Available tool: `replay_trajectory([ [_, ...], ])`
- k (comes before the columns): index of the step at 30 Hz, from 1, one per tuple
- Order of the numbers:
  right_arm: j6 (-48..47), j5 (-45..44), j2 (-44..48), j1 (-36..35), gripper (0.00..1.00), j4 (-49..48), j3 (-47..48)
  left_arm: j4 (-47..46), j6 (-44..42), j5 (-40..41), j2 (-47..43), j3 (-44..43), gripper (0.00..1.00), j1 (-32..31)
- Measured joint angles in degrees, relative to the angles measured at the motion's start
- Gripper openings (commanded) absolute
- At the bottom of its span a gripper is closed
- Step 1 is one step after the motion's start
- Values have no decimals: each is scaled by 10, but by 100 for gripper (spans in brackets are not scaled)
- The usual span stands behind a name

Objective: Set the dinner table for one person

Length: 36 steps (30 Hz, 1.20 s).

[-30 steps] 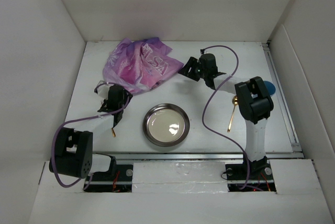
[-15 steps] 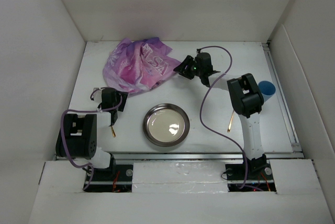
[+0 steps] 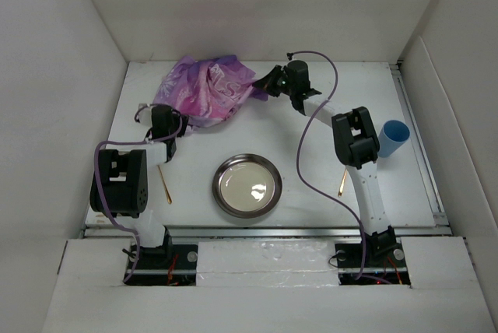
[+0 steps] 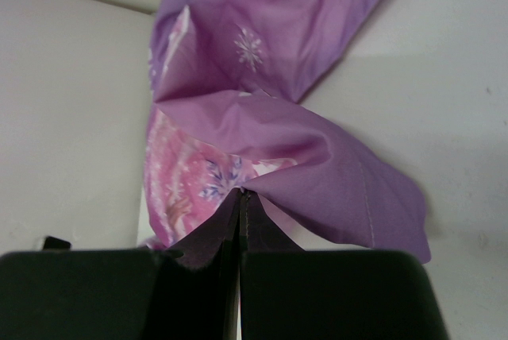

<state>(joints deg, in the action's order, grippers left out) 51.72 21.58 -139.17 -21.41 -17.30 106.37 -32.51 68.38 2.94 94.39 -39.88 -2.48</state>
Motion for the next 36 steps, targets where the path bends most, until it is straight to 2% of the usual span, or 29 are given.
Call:
replay_trajectory([
  [3,-9,13,6,11,0,4,20,42,-42,8,0,-97,0,1],
  [6,-50,13,45,26,0,26,15,105,-101,24,-1,-234,0,-3],
  [9,-101,5,153,38,0,33,-70,125,-158,43,-30,-314,0,-12],
  [10,-116,2,198,38,0,29,-104,126,-170,45,-55,-309,0,-17],
  [13,-153,-5,335,35,0,-24,-236,120,-193,50,-137,-238,10,-30],
  [15,-165,-7,392,32,0,-68,-316,114,-196,54,-174,-173,19,-28],
  [16,-167,-8,406,30,0,-83,-349,112,-195,55,-177,-161,24,-26],
  [17,-169,-9,409,29,0,-91,-374,116,-193,58,-183,-112,30,-25],
  [18,-170,-12,408,29,0,-100,-393,118,-191,59,-178,-84,41,-24],
  [19,-171,-17,403,29,0,-106,-430,129,-187,59,-170,-61,41,-23],
  [20,-172,-21,398,30,0,-106,-460,139,-182,60,-163,-39,53,-23],
  [21,-173,-25,393,30,0,-104,-490,150,-179,61,-157,-19,58,-23],
  [23,-174,-37,388,30,0,-94,-540,161,-164,61,-156,19,62,-23],
  [25,-175,-45,389,27,0,-88,-570,164,-155,59,-157,43,63,-23],
  [28,-175,-56,395,26,28,-88,-586,169,-148,53,-158,53,62,-23],
  [29,-176,-59,402,27,41,-88,-589,170,-145,50,-159,54,62,-23],
  [32,-177,-74,435,31,54,-80,-598,169,-134,46,-173,70,59,-23],
  [36,-172,-106,488,38,57,-56,-608,192,-112,49,-184,87,54,-23],
])
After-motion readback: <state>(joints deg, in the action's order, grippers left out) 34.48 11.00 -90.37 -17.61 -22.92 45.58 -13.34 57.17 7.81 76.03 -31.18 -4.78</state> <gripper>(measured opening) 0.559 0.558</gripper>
